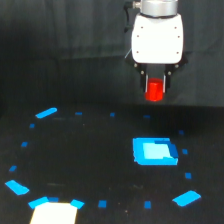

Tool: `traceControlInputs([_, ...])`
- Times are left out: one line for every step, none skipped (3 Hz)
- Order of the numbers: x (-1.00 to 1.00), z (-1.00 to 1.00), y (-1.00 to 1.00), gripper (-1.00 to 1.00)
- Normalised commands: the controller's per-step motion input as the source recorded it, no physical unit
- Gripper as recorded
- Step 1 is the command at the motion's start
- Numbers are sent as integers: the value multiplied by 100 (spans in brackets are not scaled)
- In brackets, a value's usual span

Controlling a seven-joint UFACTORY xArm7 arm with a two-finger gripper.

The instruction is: Pick up the red object from the table

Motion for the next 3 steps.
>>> traceControlInputs([12, 34, 6, -94])
traceControlInputs([-27, 32, -30, -100])
traceControlInputs([-1, 7, 3, -100])
